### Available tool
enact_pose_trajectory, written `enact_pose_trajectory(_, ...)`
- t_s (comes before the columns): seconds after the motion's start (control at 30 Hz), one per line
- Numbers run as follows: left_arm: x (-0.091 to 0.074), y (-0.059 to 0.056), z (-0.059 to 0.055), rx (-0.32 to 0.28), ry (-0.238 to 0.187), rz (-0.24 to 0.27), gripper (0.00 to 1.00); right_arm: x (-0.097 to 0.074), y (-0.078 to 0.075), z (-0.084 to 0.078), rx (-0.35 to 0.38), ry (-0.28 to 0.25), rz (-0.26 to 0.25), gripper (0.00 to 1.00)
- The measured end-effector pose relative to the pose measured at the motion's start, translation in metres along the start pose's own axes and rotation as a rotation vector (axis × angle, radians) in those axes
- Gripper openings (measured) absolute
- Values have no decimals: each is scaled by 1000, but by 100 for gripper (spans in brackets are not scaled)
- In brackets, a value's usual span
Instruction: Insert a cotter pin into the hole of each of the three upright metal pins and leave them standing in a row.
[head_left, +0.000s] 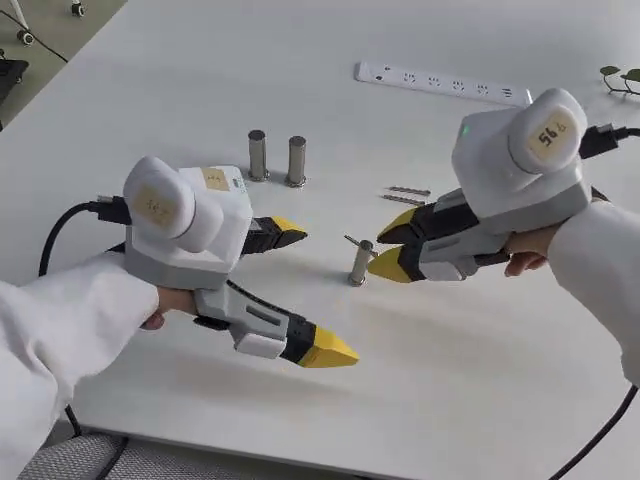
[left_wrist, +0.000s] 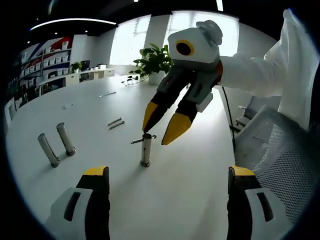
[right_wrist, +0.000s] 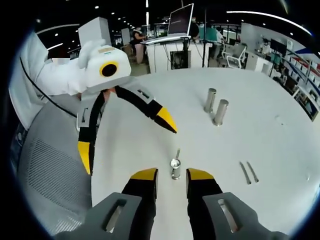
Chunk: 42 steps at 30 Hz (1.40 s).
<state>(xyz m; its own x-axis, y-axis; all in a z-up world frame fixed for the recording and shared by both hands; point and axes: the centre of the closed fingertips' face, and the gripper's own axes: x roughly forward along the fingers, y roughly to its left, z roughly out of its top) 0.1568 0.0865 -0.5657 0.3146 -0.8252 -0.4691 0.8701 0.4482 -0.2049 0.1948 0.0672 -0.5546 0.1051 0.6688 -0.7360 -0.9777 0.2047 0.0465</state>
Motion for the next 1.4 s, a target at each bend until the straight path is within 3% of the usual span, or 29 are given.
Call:
enact_pose_trajectory(0.1,-3,-2,-8,1,29,-10,99,4,1,-1,9,-5,-6,18)
enact_pose_trajectory(0.33,-14,-1,-7,-34,7,12,99,15,2,-4,9,-4,-14,15)
enact_pose_trajectory(0.47,-18,0,-10,-29,16,20,99,19,-1,-6,18,-3,-18,14)
enact_pose_trajectory(0.57,-20,0,-18,-10,45,28,99,21,-4,-3,41,-20,-22,12)
enact_pose_trajectory(0.77,-21,0,-25,-63,43,18,99,25,-10,-2,47,-28,-24,8)
enact_pose_trajectory(0.93,-26,-1,-25,-67,37,13,99,27,-12,0,-5,-29,-18,4)
enact_pose_trajectory(1.03,-30,1,-25,-70,34,20,99,29,-12,2,-123,-9,16,4)
enact_pose_trajectory(1.4,-44,16,-10,-65,-18,68,99,46,-18,36,-242,-43,120,4)
